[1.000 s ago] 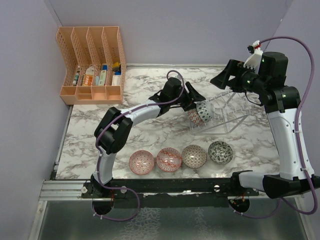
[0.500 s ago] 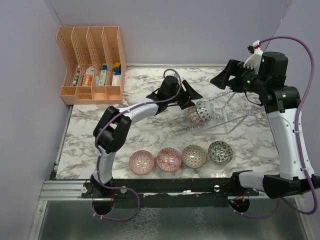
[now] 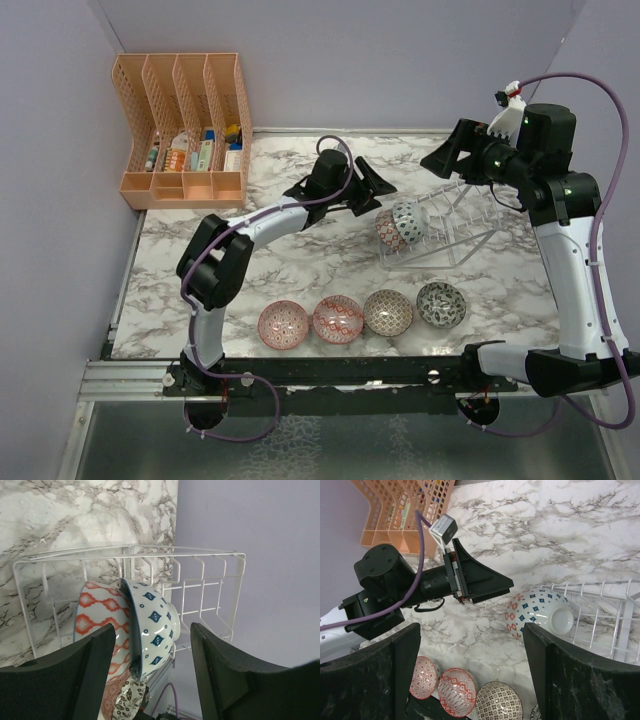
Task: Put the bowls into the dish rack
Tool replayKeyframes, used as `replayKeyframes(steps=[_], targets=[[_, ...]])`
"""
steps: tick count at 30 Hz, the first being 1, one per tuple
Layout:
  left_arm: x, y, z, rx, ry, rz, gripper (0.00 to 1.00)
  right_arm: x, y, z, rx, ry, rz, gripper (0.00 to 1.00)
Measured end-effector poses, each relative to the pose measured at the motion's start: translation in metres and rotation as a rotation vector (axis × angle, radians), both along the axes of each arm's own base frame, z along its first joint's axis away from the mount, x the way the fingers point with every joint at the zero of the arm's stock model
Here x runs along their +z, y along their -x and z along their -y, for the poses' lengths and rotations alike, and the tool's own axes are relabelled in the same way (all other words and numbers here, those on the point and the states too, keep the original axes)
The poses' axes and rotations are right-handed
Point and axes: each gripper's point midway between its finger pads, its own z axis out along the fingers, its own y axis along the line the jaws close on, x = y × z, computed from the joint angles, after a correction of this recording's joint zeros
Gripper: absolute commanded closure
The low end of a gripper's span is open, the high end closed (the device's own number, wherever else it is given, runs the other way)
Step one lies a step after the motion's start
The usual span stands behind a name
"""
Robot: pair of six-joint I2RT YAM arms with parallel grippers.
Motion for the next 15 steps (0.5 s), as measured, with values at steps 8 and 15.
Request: replayKeyframes(steps=[8, 15], targets=[[-0.019, 0.011, -0.022, 0.031, -0.021, -0.039, 0.36, 0.0, 0.001, -0.001, 0.006, -0.003, -0.001, 0.17], [-0.044, 0.023, -0.027, 0.051, -0.009, -0.115, 0.36, 0.0, 0.001, -0.001, 0.008, -0.004, -0.001, 0.17]])
